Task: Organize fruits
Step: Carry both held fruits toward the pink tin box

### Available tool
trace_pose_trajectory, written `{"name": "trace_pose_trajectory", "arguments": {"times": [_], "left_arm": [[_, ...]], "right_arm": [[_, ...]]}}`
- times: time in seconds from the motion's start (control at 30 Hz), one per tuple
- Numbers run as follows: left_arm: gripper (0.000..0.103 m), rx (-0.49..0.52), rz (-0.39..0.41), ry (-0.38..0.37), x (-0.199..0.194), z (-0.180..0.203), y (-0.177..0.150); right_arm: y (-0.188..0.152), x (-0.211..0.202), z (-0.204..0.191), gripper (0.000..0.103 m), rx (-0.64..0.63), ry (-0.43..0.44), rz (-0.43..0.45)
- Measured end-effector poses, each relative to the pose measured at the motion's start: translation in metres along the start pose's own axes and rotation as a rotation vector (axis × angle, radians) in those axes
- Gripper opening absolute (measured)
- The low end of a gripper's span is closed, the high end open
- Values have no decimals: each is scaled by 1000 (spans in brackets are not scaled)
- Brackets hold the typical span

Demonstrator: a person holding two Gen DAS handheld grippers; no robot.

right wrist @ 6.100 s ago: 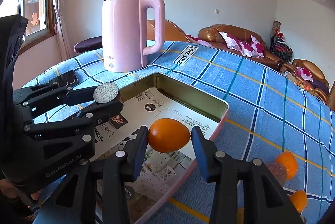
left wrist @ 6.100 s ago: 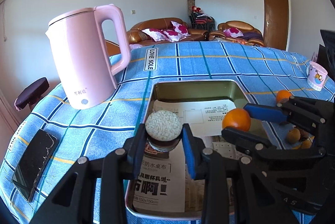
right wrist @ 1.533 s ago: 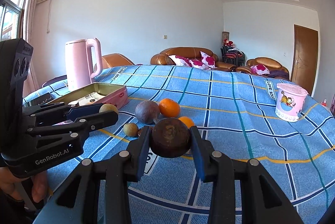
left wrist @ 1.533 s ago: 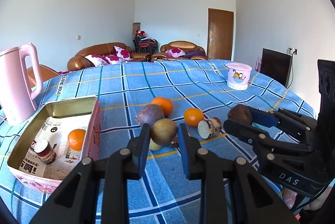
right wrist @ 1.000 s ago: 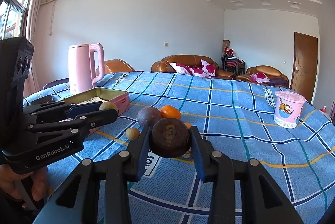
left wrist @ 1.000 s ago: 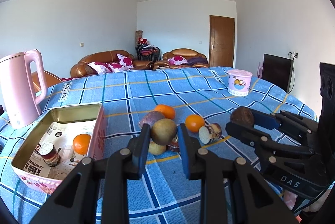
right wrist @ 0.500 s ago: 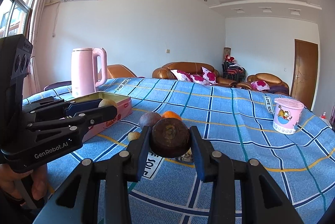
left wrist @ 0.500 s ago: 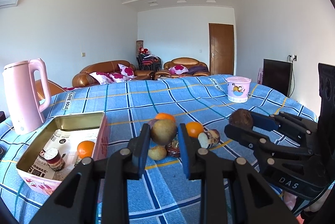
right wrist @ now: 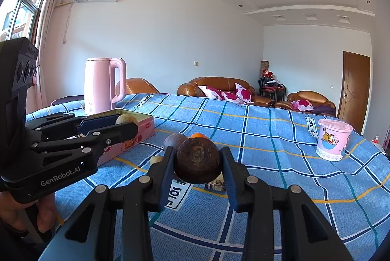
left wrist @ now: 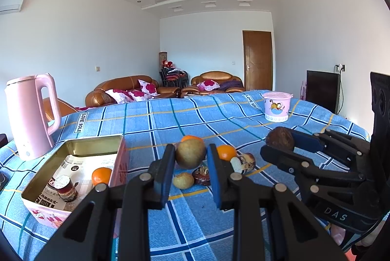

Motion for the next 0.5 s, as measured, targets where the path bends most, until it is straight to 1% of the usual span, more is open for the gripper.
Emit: {"name": "trace_pose_trajectory", "arguments": {"times": [0.17, 0.23, 0.37, 0.5], "left_arm": [[28, 4, 6, -2, -1, 1, 0], [28, -8, -1, 13, -1, 0, 1], [28, -60, -41, 18, 1, -10, 4], [28, -90, -29, 31, -8, -26, 15]], "right_arm": [[-1, -3, 0, 40, -3, 1, 19], [0, -2, 0, 40, -5, 6, 12], [2, 9, 0, 40, -14, 8, -47], [14, 19, -3, 40, 4, 52, -96]]}}
Point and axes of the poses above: each gripper's, at about its wrist camera, not at the fingertips, and x roughly the way its jaws point, z to its right, y to its top, the point moved 2 cm from there along x, roughly the way its jaws point, and after that the axes turned 6 degrees about -x, right-handed, at the moved point
